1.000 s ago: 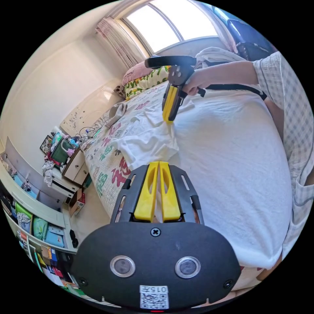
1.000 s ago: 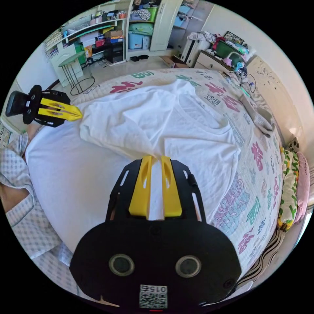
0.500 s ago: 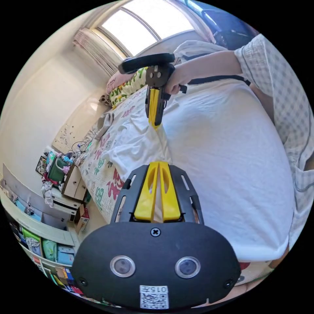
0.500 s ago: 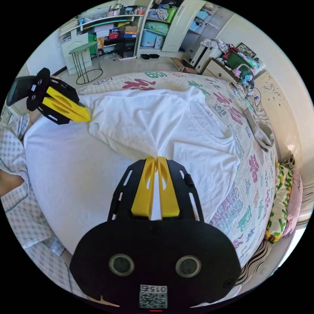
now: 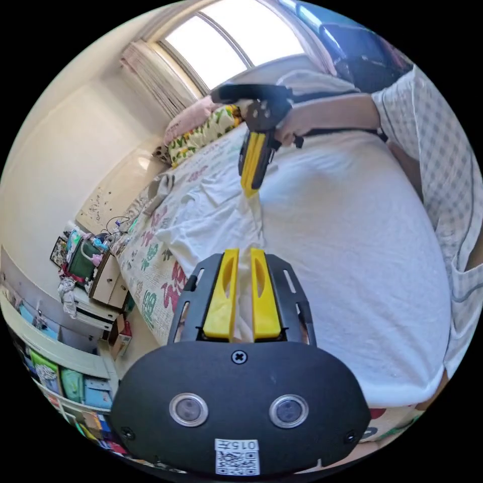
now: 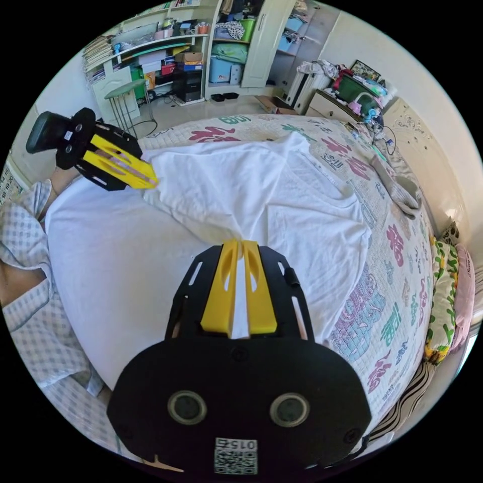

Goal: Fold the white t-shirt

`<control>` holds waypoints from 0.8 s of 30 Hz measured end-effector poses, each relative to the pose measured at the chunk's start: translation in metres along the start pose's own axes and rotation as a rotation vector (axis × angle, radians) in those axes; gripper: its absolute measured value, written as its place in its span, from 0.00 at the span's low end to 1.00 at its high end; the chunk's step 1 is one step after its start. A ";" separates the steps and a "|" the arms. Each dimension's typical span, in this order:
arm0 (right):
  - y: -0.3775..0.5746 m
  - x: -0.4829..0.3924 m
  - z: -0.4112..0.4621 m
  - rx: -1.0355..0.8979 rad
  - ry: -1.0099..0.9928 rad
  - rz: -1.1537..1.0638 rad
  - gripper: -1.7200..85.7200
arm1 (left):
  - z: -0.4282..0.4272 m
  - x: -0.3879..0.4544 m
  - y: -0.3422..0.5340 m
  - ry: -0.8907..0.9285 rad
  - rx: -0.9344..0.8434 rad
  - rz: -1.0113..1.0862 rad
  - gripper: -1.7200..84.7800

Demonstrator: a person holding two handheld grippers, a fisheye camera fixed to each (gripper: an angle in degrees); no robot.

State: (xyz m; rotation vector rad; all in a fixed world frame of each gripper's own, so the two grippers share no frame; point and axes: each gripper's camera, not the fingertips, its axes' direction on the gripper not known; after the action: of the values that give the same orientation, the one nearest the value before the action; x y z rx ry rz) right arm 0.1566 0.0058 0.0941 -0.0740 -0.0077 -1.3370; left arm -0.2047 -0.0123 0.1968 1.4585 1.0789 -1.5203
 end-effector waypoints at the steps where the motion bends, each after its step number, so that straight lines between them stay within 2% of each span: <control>1: 0.003 -0.003 -0.001 0.004 0.012 -0.027 0.02 | 0.015 0.003 -0.002 0.010 -0.064 0.047 0.02; 3: 0.009 -0.004 -0.006 0.019 0.039 -0.035 0.01 | 0.018 0.002 0.001 0.026 -0.057 0.077 0.02; 7: 0.025 0.000 -0.015 0.057 0.035 -0.050 0.01 | -0.013 -0.024 0.030 0.214 0.067 0.011 0.03; 13: 0.044 0.017 -0.019 0.141 -0.056 -0.010 0.01 | -0.014 -0.122 0.038 0.072 0.170 -0.227 0.08; 18: 0.056 0.022 -0.026 0.179 -0.081 0.005 0.01 | 0.090 -0.204 -0.039 0.130 -0.046 -0.278 0.13; 22: 0.062 0.017 -0.033 0.192 -0.045 -0.017 0.01 | 0.185 -0.227 -0.059 0.217 -0.254 -0.319 0.08; 24: 0.064 0.014 -0.036 0.195 -0.019 -0.031 0.01 | 0.204 -0.227 -0.044 0.229 -0.287 -0.314 0.05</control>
State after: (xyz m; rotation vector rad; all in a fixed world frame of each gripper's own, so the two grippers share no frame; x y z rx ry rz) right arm 0.2210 0.0048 0.0561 0.0794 -0.1556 -1.3598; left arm -0.3049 -0.1936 0.4245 1.3280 1.6548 -1.3533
